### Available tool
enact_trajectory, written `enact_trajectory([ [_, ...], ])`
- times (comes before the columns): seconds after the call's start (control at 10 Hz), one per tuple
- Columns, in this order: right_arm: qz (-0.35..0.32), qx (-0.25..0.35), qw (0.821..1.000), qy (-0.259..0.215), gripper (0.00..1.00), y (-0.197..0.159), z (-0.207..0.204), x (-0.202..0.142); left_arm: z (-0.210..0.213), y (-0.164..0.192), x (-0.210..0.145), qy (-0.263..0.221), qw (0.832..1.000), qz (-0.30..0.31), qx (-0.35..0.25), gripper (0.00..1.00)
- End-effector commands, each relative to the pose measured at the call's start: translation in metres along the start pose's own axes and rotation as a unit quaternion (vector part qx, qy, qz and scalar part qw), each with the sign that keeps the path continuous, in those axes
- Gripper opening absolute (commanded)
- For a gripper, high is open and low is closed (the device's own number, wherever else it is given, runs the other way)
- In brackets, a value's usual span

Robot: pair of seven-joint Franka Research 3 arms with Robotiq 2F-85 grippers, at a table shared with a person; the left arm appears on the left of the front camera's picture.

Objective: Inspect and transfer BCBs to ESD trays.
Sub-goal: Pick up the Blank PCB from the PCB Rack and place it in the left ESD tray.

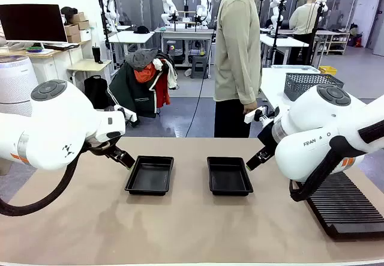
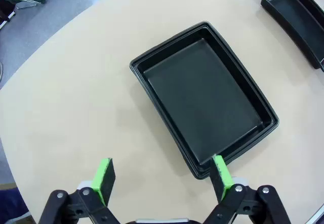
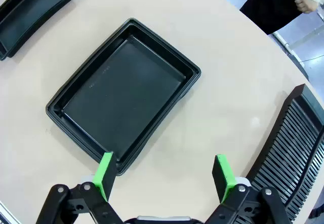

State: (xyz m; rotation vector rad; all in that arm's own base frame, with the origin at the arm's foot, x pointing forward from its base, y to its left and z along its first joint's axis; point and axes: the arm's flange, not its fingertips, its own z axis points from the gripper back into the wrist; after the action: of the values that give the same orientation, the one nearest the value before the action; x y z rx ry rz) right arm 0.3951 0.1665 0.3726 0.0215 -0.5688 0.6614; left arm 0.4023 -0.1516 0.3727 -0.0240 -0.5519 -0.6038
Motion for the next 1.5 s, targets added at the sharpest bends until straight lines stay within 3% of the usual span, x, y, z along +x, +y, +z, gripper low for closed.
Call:
enact_trajectory([
  [0.0, 0.0, 0.0, 1.0, 0.0, 1.0, 0.0, 0.0, 0.0, 0.0, 0.0, 0.0, 0.0, 1.0, 0.0, 0.0, 1.0],
  [0.9, 0.0, 0.0, 1.0, 0.0, 1.0, 0.0, 0.0, 0.0, 0.0, 0.0, 0.0, 0.0, 1.0, 0.0, 0.0, 1.0],
  [1.1, -0.017, 0.008, 1.0, 0.012, 1.0, -0.01, 0.019, 0.013, 0.042, 0.006, 0.03, -0.001, 1.0, 0.025, 0.008, 1.0],
  [1.2, -0.047, 0.031, 0.998, 0.016, 1.0, -0.014, 0.037, 0.023, 0.062, 0.012, 0.038, 0.023, 0.999, 0.046, -0.009, 1.0],
  [1.4, -0.088, 0.087, 0.992, 0.019, 1.0, -0.043, 0.085, 0.045, 0.098, 0.02, 0.055, 0.026, 0.993, 0.112, -0.038, 1.0],
])
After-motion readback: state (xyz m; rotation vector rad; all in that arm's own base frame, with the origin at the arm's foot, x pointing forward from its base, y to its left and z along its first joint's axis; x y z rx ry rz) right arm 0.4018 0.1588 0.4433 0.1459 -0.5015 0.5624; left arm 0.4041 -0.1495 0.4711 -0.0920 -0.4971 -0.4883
